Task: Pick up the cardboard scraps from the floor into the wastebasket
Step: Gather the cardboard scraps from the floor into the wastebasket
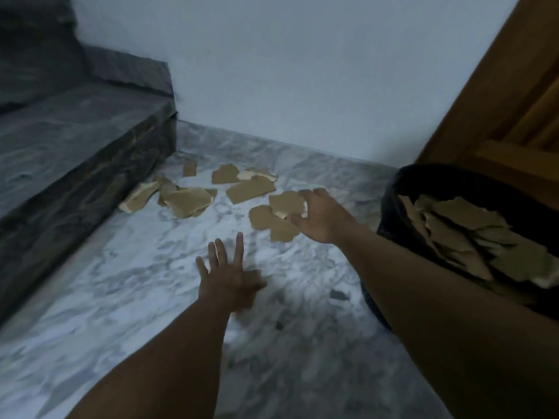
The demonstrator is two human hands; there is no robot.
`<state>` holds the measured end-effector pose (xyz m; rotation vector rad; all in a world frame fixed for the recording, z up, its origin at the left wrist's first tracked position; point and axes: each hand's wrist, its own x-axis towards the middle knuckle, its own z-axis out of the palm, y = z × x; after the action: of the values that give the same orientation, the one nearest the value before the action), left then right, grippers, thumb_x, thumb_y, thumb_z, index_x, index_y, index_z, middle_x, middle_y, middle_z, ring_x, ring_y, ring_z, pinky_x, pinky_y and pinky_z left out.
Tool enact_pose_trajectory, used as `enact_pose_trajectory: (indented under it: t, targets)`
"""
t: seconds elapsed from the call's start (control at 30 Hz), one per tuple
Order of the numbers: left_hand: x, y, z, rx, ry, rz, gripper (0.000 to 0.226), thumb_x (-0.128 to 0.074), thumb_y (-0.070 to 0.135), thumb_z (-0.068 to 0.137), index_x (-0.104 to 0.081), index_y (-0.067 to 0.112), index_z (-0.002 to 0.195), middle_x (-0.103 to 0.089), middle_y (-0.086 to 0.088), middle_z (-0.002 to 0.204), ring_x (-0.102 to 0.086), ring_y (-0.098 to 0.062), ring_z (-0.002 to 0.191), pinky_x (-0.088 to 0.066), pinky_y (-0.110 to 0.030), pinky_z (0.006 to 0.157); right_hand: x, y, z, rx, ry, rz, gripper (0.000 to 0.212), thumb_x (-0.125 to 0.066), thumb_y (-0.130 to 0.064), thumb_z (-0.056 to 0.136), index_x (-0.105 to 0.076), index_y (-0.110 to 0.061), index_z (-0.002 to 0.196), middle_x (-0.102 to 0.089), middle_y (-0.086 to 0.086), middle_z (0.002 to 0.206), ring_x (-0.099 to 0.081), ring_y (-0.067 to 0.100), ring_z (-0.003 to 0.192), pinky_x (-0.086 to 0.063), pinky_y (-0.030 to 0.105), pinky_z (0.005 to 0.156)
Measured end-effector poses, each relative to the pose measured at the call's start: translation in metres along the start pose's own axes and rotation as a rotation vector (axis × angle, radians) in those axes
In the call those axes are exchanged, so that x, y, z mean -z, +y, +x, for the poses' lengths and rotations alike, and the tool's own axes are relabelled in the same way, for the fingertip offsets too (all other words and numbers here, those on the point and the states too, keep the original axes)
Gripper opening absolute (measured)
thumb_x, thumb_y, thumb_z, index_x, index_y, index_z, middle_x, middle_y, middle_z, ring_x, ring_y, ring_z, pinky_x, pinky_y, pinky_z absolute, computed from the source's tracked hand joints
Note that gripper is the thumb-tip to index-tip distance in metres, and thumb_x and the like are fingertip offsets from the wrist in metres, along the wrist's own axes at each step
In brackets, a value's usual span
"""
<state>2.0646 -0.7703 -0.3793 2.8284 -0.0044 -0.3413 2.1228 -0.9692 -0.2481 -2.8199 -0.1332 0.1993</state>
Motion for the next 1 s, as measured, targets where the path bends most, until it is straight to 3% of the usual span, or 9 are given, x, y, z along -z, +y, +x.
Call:
enact_pose_trajectory:
  t: [0.13,0.27,0.4,0.5,0.6,0.7,0.77,0.87,1.0]
  targets:
    - [-0.027,-0.022,0.020,0.087,0.086,0.088,0.108,-0.036,0.076,0.090,0.045,0.026,0.141,0.025,-0.024,0.161,0.022,-0.043,0.149,0.004,-0.071,0.115,-0.053,0.017,0.029,-0.067,-0.116,-0.010,0.084,-0.062,-0.059,0.090,-0.024,-0.025,0.157,-0.010,0.010,0.166,-0.030,0.033,0.147,-0.033,0.045,0.115]
    - [-0.012,-0.046,0.074,0.067,0.191,0.099,0.134,-0.049,0.090,0.069,0.047,0.028,0.140,0.025,-0.024,0.161,0.025,-0.045,0.147,0.006,-0.075,0.110,-0.091,0.031,0.079,-0.097,-0.168,-0.085,0.113,-0.058,-0.082,0.075,-0.002,-0.033,0.160,0.021,0.006,0.167,0.011,0.031,0.154,-0.001,0.066,0.118]
    - [0.026,-0.081,0.137,0.079,0.264,0.204,0.143,-0.055,0.091,0.060,0.037,0.026,0.148,0.025,-0.024,0.161,0.026,-0.046,0.147,0.019,-0.074,0.103,-0.119,0.036,0.136,0.003,-0.072,-0.153,0.129,-0.046,-0.100,0.057,0.010,-0.043,0.157,0.032,0.006,0.163,0.028,0.031,0.150,0.015,0.071,0.110]
    - [0.048,-0.102,0.182,0.023,0.251,0.211,0.144,-0.057,0.092,0.057,0.033,0.031,0.150,0.029,-0.020,0.161,0.026,-0.044,0.147,0.012,-0.075,0.108,-0.140,0.035,0.173,0.059,-0.078,-0.147,0.125,-0.040,-0.102,0.058,0.012,-0.045,0.156,0.029,0.008,0.164,0.026,0.032,0.151,0.014,0.070,0.113]
    - [0.039,-0.116,0.205,0.106,0.170,0.105,0.143,-0.047,0.102,0.049,0.032,0.037,0.150,0.027,-0.014,0.163,0.023,-0.041,0.149,0.011,-0.072,0.112,-0.157,0.029,0.199,0.069,-0.091,-0.093,0.115,-0.034,-0.100,0.066,0.013,-0.046,0.156,0.012,0.005,0.169,0.013,0.032,0.154,0.008,0.070,0.114]
    - [0.022,-0.121,0.213,0.147,0.205,0.032,0.124,-0.029,0.102,0.059,0.019,0.040,0.155,0.007,-0.009,0.168,0.007,-0.035,0.154,0.002,-0.067,0.117,-0.159,0.028,0.219,0.143,0.044,-0.155,0.119,-0.035,-0.100,0.064,0.005,-0.040,0.158,-0.020,0.013,0.162,-0.020,0.036,0.147,-0.014,0.062,0.115]
    - [0.021,-0.122,0.213,0.112,0.292,0.064,0.116,-0.028,0.097,0.065,0.005,0.037,0.158,-0.010,-0.007,0.167,-0.006,-0.032,0.153,-0.010,-0.063,0.117,-0.154,0.024,0.230,0.191,0.159,-0.175,0.118,-0.040,-0.098,0.065,-0.006,-0.036,0.159,-0.036,0.016,0.148,-0.032,0.036,0.134,-0.023,0.054,0.110]
    - [0.025,-0.121,0.208,0.040,0.426,0.053,0.102,-0.040,0.088,0.071,-0.027,0.031,0.154,-0.036,-0.004,0.155,-0.029,-0.030,0.143,-0.025,-0.053,0.110,-0.152,0.009,0.244,0.234,0.233,-0.107,0.110,-0.054,-0.089,0.070,-0.017,-0.034,0.158,-0.029,0.014,0.155,-0.023,0.032,0.142,-0.014,0.051,0.116]
    - [0.022,-0.120,0.205,0.061,0.501,0.065,0.083,-0.048,0.087,0.069,-0.053,0.033,0.132,-0.046,-0.001,0.139,-0.035,-0.029,0.134,-0.026,-0.054,0.108,-0.159,-0.004,0.281,0.158,0.077,0.006,0.113,-0.044,-0.095,0.067,-0.006,-0.040,0.159,0.002,0.012,0.168,0.004,0.032,0.154,0.002,0.057,0.120]
